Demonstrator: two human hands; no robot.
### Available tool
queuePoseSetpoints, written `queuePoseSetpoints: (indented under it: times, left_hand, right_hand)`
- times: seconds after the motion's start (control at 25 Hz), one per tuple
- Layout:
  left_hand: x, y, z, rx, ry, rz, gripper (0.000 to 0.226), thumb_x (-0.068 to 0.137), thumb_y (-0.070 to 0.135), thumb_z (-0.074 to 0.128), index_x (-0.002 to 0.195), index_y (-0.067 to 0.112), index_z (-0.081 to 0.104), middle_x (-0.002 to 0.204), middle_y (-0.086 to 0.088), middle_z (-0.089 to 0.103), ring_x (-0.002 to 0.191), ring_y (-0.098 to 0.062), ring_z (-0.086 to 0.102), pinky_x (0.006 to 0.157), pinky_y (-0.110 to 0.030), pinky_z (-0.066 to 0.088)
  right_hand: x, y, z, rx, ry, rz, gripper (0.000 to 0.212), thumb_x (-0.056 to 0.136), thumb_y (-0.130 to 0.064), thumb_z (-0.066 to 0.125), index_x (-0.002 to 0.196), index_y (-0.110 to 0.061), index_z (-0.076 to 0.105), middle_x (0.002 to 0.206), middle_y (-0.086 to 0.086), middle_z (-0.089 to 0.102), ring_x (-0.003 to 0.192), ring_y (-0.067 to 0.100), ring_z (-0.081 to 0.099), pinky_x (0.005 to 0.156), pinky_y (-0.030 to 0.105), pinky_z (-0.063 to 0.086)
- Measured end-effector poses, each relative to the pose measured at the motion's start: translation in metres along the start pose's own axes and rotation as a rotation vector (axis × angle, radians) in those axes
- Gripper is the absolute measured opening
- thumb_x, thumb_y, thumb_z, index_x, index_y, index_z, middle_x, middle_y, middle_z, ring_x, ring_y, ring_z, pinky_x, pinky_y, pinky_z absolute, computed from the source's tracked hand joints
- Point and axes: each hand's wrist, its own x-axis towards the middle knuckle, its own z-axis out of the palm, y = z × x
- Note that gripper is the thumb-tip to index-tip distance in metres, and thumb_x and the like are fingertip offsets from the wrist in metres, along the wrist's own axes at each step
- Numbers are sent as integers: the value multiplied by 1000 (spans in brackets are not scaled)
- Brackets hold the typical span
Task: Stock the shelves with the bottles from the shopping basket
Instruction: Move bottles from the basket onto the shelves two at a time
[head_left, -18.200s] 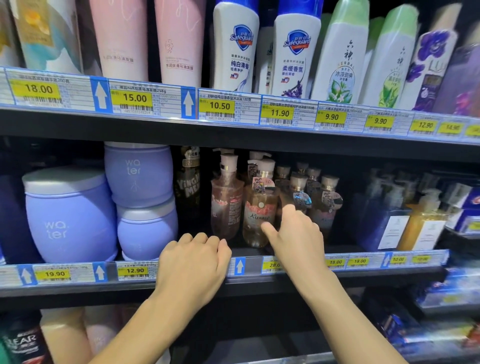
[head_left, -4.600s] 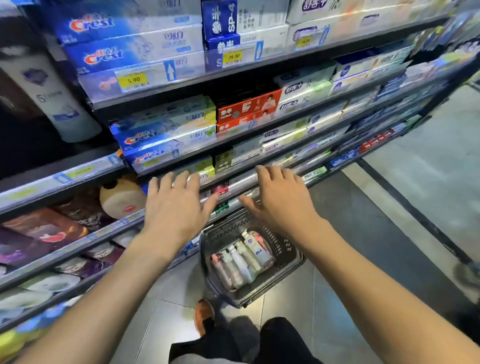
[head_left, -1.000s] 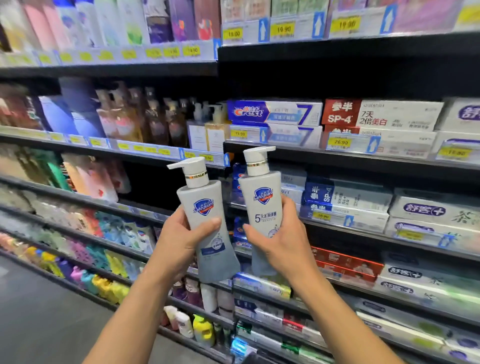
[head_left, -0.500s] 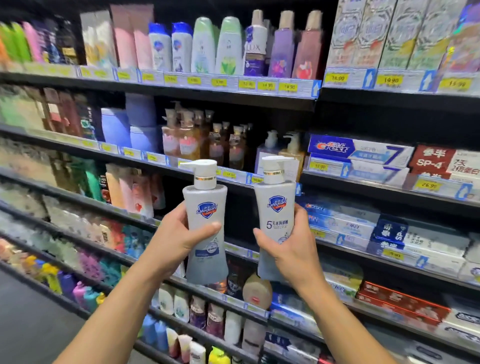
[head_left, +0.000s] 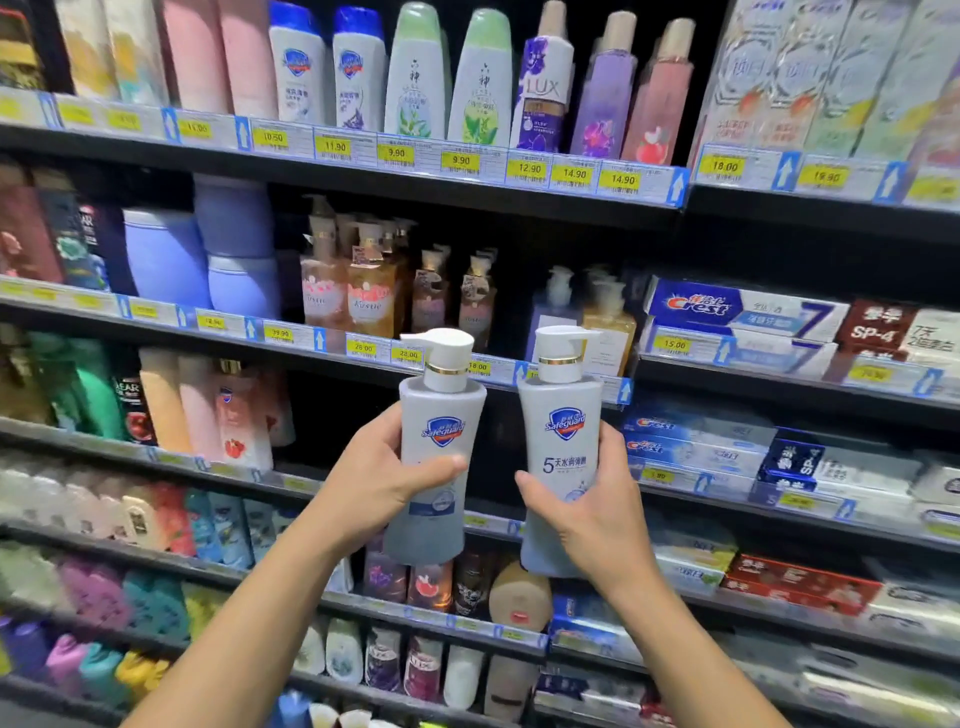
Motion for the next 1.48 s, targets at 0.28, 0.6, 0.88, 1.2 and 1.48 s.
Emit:
queuePoseSetpoints:
  times: [0.28,0.6,0.88,1.2,1.48]
  left_hand:
    - [56,-43,11,125,-233,24,48,78,18,85,116,39,64,106,14,73,100,-6,69,82,-20,55]
    - [124,-111,28,270,-423,122,53,73,29,87,119,39,64,115,18,67,110,-7,62,94,-25,49]
    - [164,-169,41,236,-467,-67,41,69,23,91,105,29,73,99,9,74,91,-5,68,82,-20,51]
    - [180,-202,61,405,-405,-448,50,74,54,81,82,6,71,84,-6,69,74,-15,61,59,-24,42]
    - [183,-214,62,72,-341,-368,55,74,24,88,122,29,60,103,14,69,91,3,62,65,-11,45]
  right_hand:
    - [48,33,4,23,150,17,70,72,-27,90,128,-25,47,108,-18,65,94,-6,63,75,21,51]
    - [64,43,12,-50,273,47,73,73,-31,90,130,-32,44,113,-14,66,101,7,65,80,32,56]
    - [64,39,23,-96,419,90,75,74,-27,91,133,-28,45,113,-13,66,100,6,65,81,34,57]
    - [68,39,32,-120,447,84,75,76,-25,89,135,-28,43,112,-16,66,99,-2,64,76,19,54]
    - [73,45,33,-122,427,83,75,76,-25,89,136,-26,42,116,-13,63,99,-5,61,73,10,51]
